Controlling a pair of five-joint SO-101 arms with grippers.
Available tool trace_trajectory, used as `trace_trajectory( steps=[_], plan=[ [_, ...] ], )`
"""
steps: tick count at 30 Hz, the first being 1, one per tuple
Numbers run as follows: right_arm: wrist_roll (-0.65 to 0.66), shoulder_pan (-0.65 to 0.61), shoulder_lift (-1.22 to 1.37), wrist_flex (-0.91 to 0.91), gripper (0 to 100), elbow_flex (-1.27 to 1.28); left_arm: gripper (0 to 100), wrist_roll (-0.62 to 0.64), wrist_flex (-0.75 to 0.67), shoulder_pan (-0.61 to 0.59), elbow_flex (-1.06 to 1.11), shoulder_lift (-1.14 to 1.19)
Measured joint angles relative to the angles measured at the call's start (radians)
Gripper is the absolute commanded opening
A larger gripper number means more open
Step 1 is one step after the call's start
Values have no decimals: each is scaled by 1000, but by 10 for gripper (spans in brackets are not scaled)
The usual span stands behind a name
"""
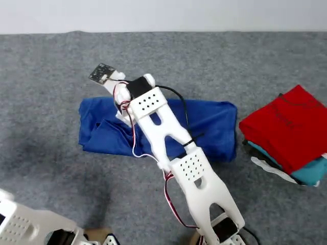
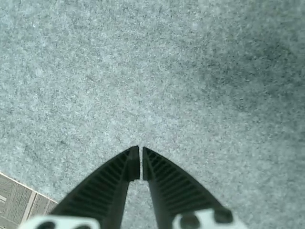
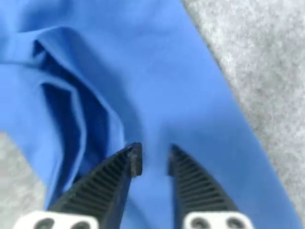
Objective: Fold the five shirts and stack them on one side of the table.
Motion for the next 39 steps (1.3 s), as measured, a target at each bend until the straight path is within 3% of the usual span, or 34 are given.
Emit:
trace_trajectory(
  steps=[8,16,26,30,39],
  plan=[
    [0,-74,-132,31,9,-5,20,0,0,3,0,0],
    [0,-155,-193,18,9,227,20,0,0,14,0,0],
    [195,-114,8,-410,9,253,19,0,0,68,0,0],
    [242,-97,60,-494,9,253,19,17,0,77,0,0],
    [229,-78,64,-344,9,86,19,21,0,91,0,0]
  ],
)
